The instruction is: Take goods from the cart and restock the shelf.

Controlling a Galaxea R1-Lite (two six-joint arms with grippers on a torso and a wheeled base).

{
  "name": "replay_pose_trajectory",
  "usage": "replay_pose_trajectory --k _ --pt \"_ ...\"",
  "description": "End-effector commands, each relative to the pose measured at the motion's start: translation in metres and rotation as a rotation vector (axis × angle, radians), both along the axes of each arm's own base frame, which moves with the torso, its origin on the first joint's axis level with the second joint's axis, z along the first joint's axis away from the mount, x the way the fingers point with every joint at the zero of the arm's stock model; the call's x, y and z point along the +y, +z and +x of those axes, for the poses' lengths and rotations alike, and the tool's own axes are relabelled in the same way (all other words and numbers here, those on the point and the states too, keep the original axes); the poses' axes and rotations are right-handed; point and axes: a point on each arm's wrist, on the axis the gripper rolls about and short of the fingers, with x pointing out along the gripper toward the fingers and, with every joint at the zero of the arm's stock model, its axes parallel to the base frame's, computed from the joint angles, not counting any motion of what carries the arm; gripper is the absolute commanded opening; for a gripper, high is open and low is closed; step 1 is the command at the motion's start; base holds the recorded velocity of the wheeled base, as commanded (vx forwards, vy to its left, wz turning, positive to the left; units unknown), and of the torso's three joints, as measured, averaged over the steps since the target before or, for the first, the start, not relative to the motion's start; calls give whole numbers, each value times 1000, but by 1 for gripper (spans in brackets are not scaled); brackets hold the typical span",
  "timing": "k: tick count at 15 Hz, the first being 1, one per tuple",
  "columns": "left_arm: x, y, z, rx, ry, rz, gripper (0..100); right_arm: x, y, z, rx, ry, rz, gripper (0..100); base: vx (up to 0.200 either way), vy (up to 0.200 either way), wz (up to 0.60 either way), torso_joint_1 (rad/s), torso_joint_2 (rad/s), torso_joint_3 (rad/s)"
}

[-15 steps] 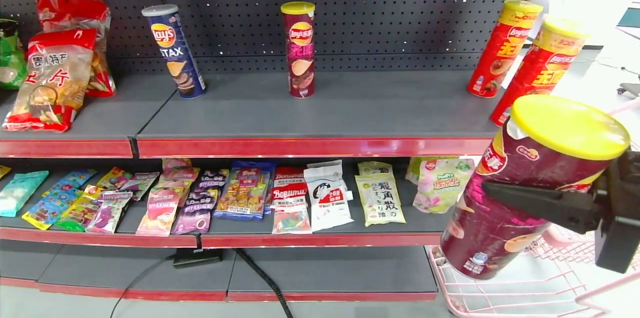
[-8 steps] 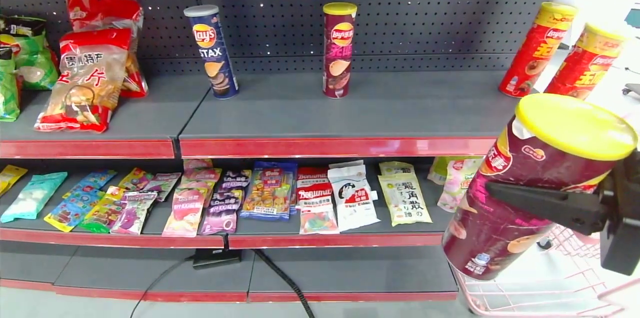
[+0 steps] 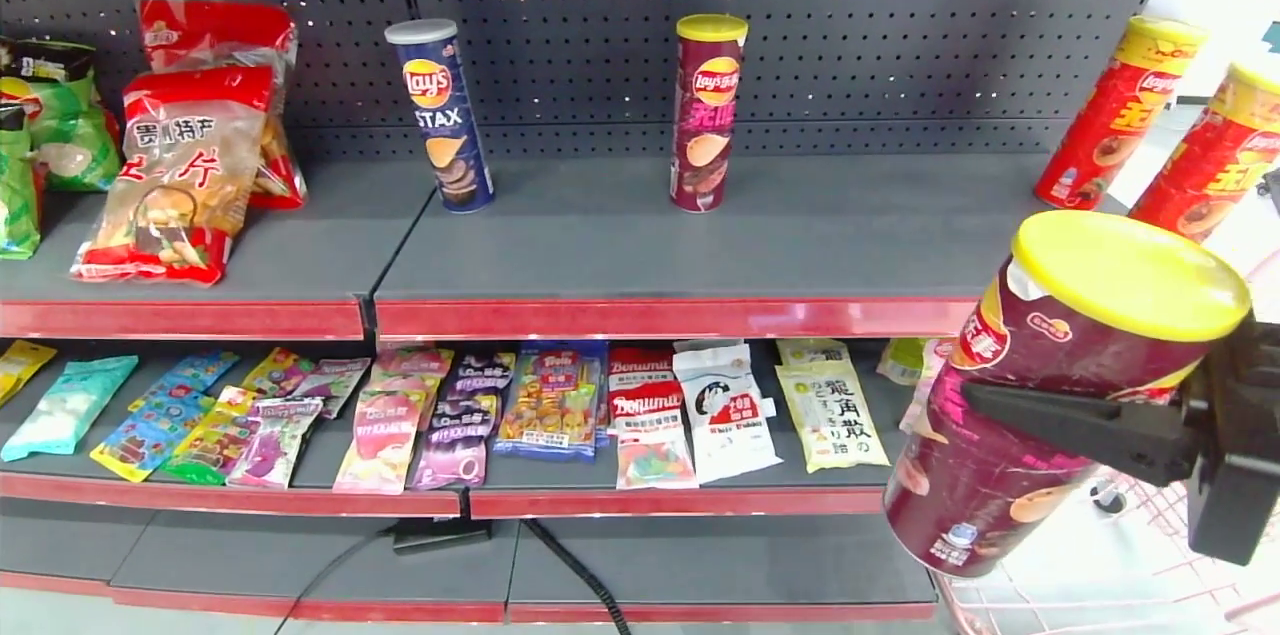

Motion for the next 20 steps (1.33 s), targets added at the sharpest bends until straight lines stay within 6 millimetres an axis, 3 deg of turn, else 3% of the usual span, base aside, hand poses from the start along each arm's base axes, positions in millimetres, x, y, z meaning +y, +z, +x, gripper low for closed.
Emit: replay_pose_trajectory --k 1,12,20 --pt "0 0 0 1 0 0 100 0 1 0 -4 2 3 0 200 0 0 17 12 2" --pt "0 0 0 1 0 0 100 -1 4 0 -13 -5 10 0 200 0 0 5 2 3" --pt "0 0 0 1 0 0 100 -5 9 -7 -41 -9 24 0 0 0 0 0 0 0"
